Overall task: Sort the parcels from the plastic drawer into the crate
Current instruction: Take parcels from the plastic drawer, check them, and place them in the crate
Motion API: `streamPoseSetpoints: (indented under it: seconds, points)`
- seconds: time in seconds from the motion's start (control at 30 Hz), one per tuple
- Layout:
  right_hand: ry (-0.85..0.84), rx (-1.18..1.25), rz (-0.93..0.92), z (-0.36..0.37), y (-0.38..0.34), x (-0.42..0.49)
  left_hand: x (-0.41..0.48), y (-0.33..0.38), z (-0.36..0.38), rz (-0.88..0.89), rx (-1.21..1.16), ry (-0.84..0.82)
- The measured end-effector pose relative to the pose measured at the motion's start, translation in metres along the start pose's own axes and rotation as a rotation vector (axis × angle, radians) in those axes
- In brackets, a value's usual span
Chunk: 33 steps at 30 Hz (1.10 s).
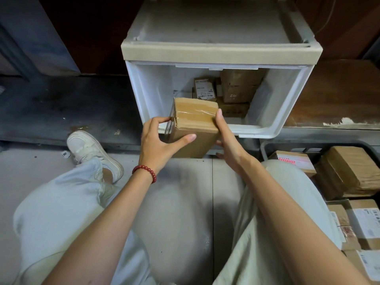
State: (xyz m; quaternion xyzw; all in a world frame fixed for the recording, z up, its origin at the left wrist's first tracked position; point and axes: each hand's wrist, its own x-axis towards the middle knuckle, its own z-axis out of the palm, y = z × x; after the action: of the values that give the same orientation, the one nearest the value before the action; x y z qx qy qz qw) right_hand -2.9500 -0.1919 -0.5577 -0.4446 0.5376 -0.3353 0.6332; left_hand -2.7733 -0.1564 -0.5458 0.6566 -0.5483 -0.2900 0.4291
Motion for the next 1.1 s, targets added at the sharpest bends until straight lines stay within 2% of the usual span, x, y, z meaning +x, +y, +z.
streamPoseSetpoints:
  seconds: [0.17, 0.37, 0.5, 0.67, 0.8, 1.1]
  points:
    - [-0.067, 0.032, -0.090, -0.003, -0.002, -0.002, -0.001, 0.005, 0.004, -0.029, -0.074, -0.035]
    - [-0.109, 0.022, 0.028, -0.007, -0.005, -0.010, 0.012, 0.009, 0.010, -0.201, -0.250, 0.074]
    - [-0.027, 0.181, -0.012, -0.016, -0.005, -0.010, 0.017, 0.019, 0.018, -0.219, -0.366, 0.119]
    - [0.135, 0.411, -0.150, -0.039, -0.015, -0.018, 0.016, 0.042, 0.033, -0.111, -0.341, -0.135]
    - [0.249, 0.430, -0.236, -0.068, -0.020, -0.035, 0.022, 0.061, 0.047, -0.045, -0.327, -0.236]
    - [0.480, 0.502, -0.141, -0.172, -0.002, -0.112, 0.003, 0.141, 0.157, 0.077, -0.221, -0.504]
